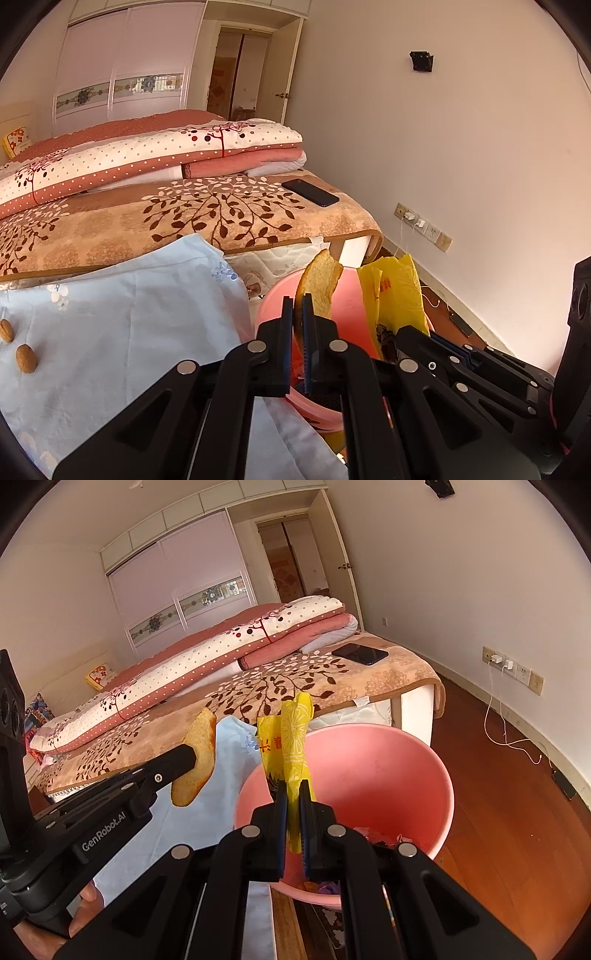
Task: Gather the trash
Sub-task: 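Carry the orange peel in the left tool while the right tool carries the yellow bag to the bucket, then hold the peel and yellow bag over the bucket, then open both tools to drop them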
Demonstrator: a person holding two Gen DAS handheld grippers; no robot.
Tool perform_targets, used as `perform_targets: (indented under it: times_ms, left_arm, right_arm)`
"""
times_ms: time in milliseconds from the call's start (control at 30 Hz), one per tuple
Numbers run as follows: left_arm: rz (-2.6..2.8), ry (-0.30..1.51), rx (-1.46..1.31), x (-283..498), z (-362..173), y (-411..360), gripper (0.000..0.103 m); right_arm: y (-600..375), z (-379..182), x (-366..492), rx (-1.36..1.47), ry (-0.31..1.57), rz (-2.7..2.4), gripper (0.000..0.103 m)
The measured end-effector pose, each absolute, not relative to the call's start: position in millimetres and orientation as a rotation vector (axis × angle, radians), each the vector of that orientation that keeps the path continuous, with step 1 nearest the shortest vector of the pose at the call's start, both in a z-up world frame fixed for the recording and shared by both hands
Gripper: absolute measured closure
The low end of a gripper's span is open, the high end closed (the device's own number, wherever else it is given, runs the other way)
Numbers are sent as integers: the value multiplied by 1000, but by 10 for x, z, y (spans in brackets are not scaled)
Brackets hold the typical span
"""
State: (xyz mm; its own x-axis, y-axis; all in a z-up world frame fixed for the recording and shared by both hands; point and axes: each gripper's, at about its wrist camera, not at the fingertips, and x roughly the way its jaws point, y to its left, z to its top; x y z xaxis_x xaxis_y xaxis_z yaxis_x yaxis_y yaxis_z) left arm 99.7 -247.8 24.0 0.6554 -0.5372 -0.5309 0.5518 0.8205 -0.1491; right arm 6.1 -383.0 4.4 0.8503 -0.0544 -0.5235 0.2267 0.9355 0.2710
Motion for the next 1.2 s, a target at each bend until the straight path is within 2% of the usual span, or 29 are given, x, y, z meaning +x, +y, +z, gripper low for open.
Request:
perform_targets:
  times_ms: [1200]
  left_arm:
    - [-659, 696, 155, 1177, -267, -3076, 99]
  right_arm:
    - [-4240, -345, 198, 397, 624, -235, 97]
